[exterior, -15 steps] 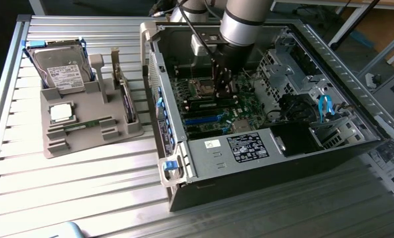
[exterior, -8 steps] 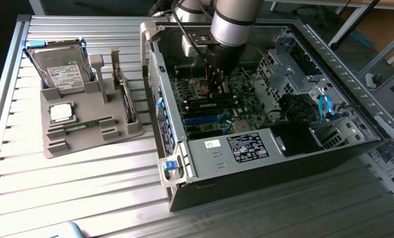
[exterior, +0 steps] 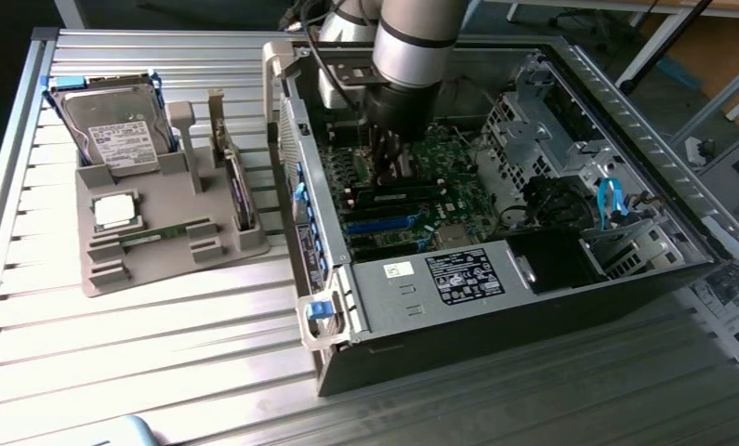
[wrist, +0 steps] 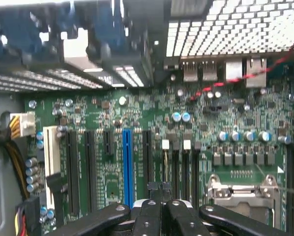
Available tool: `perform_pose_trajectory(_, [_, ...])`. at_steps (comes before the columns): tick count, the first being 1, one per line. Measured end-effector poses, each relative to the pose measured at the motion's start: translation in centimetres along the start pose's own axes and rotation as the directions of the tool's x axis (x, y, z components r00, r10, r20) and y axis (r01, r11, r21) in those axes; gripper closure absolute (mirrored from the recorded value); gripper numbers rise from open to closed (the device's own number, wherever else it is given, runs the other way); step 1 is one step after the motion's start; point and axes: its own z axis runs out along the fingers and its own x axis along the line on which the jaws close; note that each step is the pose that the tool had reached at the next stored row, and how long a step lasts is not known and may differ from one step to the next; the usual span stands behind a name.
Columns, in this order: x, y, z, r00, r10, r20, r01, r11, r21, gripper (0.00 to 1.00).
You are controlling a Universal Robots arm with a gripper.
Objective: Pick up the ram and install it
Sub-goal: 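Press down the ram until it locks into place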
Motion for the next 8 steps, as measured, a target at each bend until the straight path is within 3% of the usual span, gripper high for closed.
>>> perform_pose_trajectory(2, [0.0, 0.80, 0.02, 1.0000, 0.000, 0.0001, 0.000, 1.0000, 0.0039, 0.89])
perform_pose_trajectory(8, [0.0, 2.14, 0.05, 1.0000, 0.001, 0.0002, -0.001, 1.0000, 0.0098, 0.89])
